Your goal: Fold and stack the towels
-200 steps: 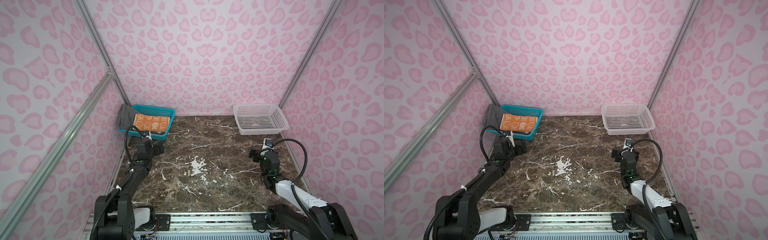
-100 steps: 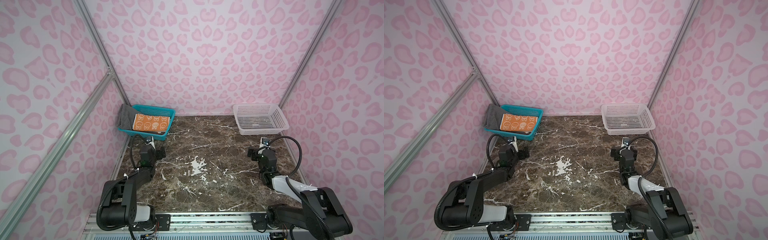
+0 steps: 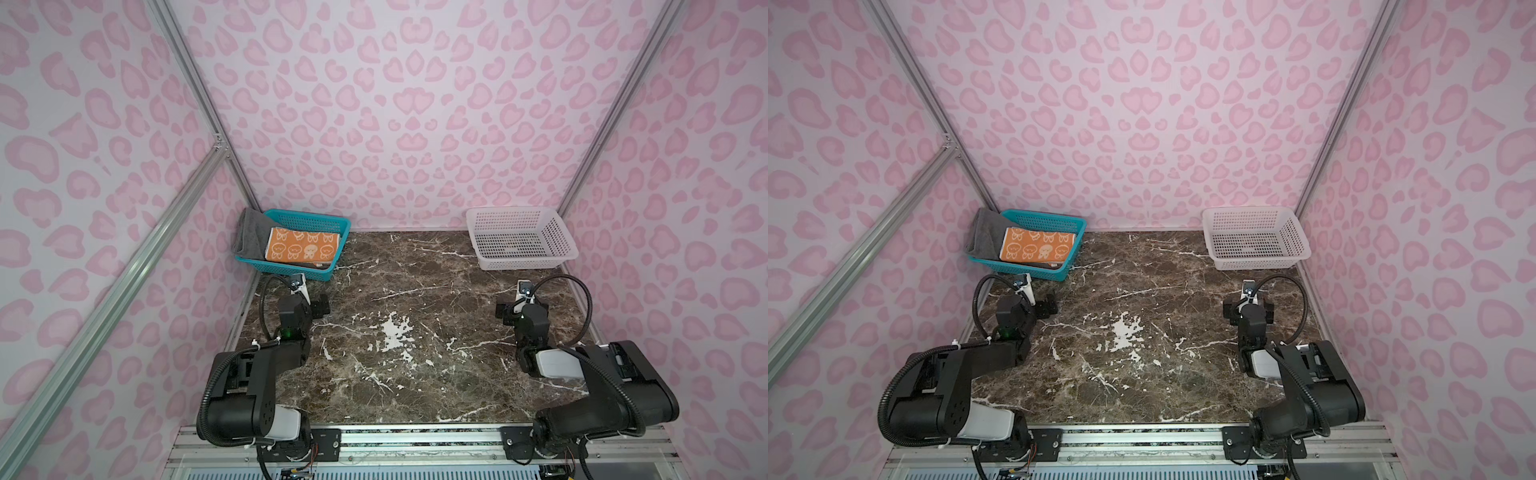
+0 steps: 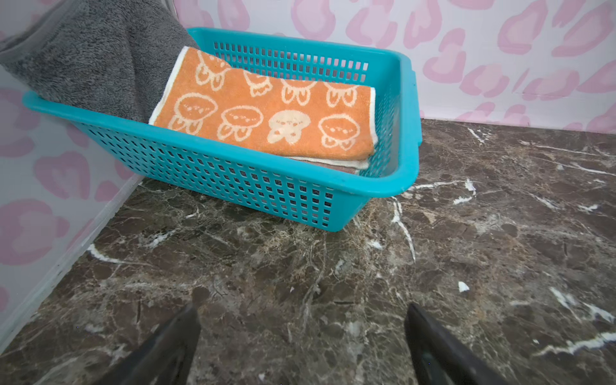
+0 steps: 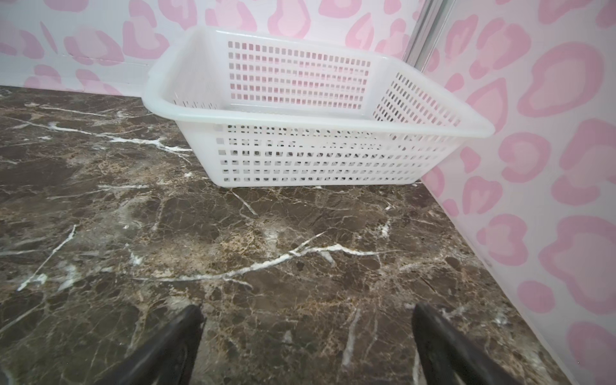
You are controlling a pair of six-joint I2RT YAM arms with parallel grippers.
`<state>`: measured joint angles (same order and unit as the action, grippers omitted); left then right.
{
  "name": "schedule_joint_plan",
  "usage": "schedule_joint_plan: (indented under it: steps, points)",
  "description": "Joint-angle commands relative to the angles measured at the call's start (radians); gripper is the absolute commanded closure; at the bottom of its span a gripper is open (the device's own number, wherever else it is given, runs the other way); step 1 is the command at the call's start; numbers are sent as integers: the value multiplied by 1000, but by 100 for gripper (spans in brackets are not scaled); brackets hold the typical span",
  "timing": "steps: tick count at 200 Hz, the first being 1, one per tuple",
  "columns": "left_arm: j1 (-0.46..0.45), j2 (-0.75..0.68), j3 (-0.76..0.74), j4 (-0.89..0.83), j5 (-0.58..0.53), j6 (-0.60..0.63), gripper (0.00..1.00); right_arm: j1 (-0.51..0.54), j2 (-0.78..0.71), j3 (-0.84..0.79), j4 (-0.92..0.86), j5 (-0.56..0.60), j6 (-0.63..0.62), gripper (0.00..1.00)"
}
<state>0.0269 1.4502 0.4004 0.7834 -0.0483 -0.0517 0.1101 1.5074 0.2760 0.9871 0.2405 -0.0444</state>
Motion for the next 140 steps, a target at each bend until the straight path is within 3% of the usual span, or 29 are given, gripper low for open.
schedule_joint_plan:
  steps: [1, 35, 54, 140]
  points:
    - [2, 5, 0, 53, 9, 1, 3, -12, 47, 2, 129, -39, 3, 0]
    - [2, 5, -3, 55, 9, 1, 3, -83, 27, 88, -79, -137, 56, 0]
    - [2, 5, -2, 55, 10, 1, 3, -86, 46, 70, -7, -139, 61, 0]
    - [2, 4, -3, 56, 9, 1, 3, -86, 30, 83, -58, -145, 53, 0]
